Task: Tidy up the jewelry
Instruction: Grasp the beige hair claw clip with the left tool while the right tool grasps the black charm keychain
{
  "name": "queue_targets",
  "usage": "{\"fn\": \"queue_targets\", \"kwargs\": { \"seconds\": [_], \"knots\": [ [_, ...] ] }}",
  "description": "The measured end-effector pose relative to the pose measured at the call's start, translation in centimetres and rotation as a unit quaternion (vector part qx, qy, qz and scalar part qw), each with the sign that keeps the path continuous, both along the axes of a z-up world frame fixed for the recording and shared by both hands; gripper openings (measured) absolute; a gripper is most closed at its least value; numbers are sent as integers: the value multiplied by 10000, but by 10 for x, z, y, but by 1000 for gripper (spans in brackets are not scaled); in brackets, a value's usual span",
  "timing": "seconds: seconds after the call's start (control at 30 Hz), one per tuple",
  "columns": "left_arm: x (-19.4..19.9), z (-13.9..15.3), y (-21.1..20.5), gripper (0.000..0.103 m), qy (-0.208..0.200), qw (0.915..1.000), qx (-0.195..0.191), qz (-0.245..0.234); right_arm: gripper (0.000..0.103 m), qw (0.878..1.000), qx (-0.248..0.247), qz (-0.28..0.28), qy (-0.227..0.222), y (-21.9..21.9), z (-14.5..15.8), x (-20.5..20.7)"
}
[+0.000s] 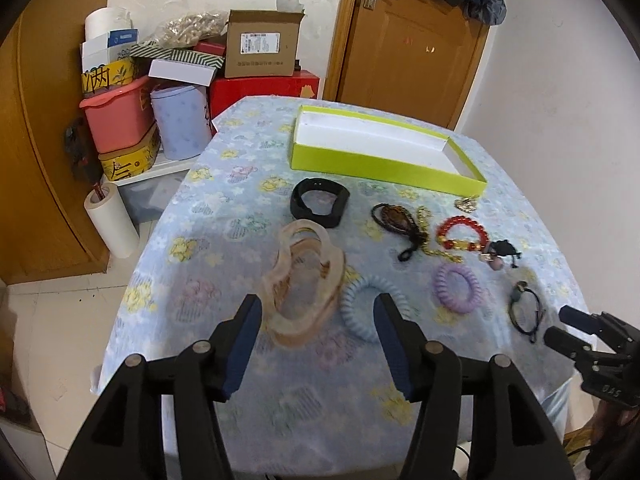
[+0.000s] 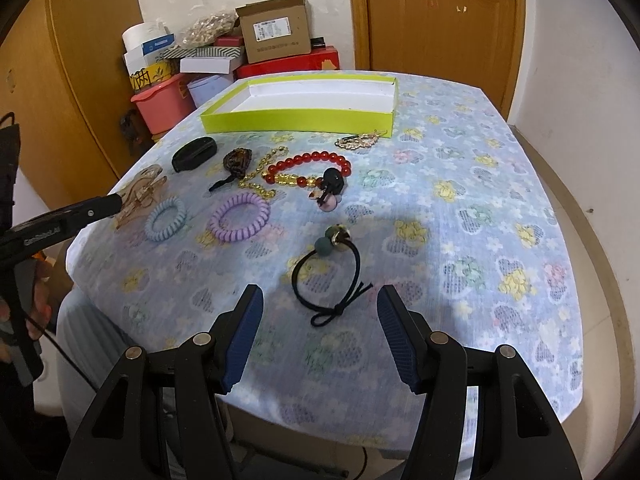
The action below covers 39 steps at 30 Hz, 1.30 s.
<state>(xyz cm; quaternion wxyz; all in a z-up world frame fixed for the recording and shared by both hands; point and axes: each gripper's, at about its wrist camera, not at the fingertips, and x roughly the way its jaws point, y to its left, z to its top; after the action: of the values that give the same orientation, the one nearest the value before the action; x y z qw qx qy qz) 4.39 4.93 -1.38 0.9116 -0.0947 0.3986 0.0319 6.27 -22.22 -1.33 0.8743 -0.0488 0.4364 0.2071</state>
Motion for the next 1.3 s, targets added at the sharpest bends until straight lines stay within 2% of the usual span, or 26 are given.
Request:
{"fn": "queue_targets", "kwargs": {
  "seconds": [0.43,0.5,0.53,0.77,0.83,0.9,0.97,1.0,1.07,1.3],
  "knots": [
    [37,-28,1,60,252,9990,216,-305,60,10000,-22,39,-17,11,-7,40],
    [38,-29,2,58,194,9992,207,-281,60,10000,-31,17,-23,14,-8,48],
    [38,-29,3,51,163,9993,234,-236,60,10000,-26,1,-24,15,-8,52],
    [42,-27,6,47,70,9996,207,-178,60,10000,3,4,-6,26,-12,77],
    [43,-27,7,47,59,9996,231,-157,54,10000,-8,8,-21,29,-13,82],
    [44,-26,8,47,57,9996,229,-135,40,10000,-27,9,27,31,-15,88],
    [44,-26,9,47,53,9996,245,-114,34,10000,-46,5,86,32,-18,92],
    [44,-26,9,47,52,9996,249,-108,25,9999,-64,2,106,33,-19,93],
    [44,-26,10,47,44,9996,268,-95,16,9999,-77,-21,130,32,-20,94],
    [40,-18,12,45,-33,9997,212,-93,16,10000,9,47,17,30,-10,86]
  ]
}}
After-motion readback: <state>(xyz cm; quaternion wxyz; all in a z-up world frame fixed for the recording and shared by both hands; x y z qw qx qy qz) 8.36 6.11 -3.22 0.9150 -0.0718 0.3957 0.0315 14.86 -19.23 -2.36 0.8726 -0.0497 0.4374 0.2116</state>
